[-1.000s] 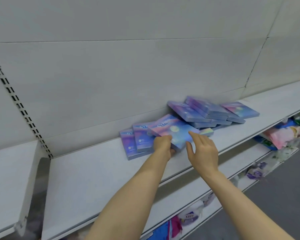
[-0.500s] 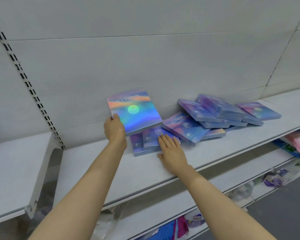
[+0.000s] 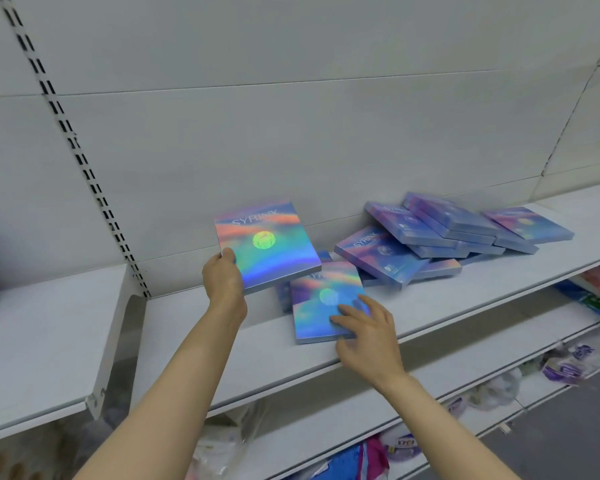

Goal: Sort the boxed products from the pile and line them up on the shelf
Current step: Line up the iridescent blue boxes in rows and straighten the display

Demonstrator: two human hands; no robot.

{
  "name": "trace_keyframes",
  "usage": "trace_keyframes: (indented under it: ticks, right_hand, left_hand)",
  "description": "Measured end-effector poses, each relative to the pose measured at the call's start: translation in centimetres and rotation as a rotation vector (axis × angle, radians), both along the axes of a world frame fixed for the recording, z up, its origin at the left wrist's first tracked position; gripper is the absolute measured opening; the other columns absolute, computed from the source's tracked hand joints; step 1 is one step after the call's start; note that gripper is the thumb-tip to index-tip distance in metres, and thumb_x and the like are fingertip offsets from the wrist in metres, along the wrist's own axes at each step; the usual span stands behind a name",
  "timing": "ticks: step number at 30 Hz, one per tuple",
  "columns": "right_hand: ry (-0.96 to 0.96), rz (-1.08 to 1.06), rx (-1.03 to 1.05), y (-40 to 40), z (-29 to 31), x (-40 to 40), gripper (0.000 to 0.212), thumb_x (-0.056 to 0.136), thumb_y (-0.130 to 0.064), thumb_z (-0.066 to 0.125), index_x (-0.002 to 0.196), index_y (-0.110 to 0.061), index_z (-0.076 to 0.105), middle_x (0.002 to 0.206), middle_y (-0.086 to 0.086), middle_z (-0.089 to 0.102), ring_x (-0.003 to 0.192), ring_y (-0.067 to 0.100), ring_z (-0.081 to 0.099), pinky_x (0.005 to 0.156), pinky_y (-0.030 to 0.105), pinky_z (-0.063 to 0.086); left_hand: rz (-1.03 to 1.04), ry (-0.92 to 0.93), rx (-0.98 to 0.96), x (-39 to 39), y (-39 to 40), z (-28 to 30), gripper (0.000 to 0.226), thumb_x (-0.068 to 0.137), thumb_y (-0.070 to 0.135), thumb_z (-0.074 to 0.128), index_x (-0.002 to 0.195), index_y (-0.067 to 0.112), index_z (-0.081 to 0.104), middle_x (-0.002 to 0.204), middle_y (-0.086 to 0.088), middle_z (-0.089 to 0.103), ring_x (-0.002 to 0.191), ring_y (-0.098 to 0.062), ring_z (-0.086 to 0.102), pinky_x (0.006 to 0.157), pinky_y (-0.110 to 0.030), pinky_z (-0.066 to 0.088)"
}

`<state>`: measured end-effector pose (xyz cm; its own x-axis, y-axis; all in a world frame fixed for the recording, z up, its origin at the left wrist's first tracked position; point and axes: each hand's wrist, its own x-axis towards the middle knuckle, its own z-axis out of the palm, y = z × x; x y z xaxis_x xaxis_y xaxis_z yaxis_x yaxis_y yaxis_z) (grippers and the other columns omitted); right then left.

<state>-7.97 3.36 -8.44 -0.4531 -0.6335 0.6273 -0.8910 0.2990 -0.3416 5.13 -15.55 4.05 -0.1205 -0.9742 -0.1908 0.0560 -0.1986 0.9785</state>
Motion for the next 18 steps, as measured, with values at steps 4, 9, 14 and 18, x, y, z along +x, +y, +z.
trace_keyframes:
  ticks: [4, 9, 14, 18]
  right_hand:
    - [-0.591, -0.295, 0.276, -1.5, 3.6, -0.5, 0.084, 0.072, -0.065, 0.067, 0.138, -0.018, 0.045, 0.135, 0.011, 0.048, 0.124, 0.037, 0.042, 0.102, 0.041, 0.036]
    - [-0.886, -0.296, 0.417, -5.0, 5.2, -2.9, 0.093, 0.065, -0.046, 0.085, 0.134, -0.009, 0.035, 0.131, 0.011, 0.054, 0.12, 0.032, 0.051, 0.1, 0.039, 0.042]
    - [-1.12, -0.161, -0.175, -5.2, 4.7, -0.2, 0.042, 0.085, 0.001, 0.061, 0.125, -0.007, 0.051, 0.118, 0.015, 0.062, 0.091, 0.027, 0.059, 0.073, 0.031, 0.047]
    - [-1.131, 0.056, -0.484, -4.5, 5.2, 3.7, 0.057, 0.086, 0.008, 0.054, 0.136, -0.019, 0.052, 0.126, 0.007, 0.063, 0.101, 0.02, 0.062, 0.077, 0.024, 0.053]
  left_hand:
    - [0.0, 0.008, 0.037, 1.8, -0.1, 0.0, 0.024, 0.093, 0.018, 0.045, 0.07, 0.015, 0.038, 0.075, -0.005, 0.035, 0.069, -0.022, 0.028, 0.057, -0.033, 0.021]
    - [-0.177, 0.071, 0.048, 4.8, -0.3, 0.4, 0.02, 0.099, 0.016, 0.045, 0.083, 0.017, 0.056, 0.091, -0.004, 0.061, 0.08, -0.025, 0.054, 0.073, -0.035, 0.047]
    - [-0.225, 0.082, -0.08, 8.6, -1.7, 1.3, 0.023, 0.098, 0.007, 0.041, 0.097, 0.014, 0.064, 0.097, -0.006, 0.069, 0.087, -0.024, 0.062, 0.086, -0.043, 0.051]
    - [-0.078, 0.198, -0.239, 12.3, -3.0, 2.6, 0.038, 0.096, 0.006, 0.043, 0.126, 0.023, 0.059, 0.111, 0.006, 0.069, 0.091, -0.01, 0.067, 0.082, -0.029, 0.055]
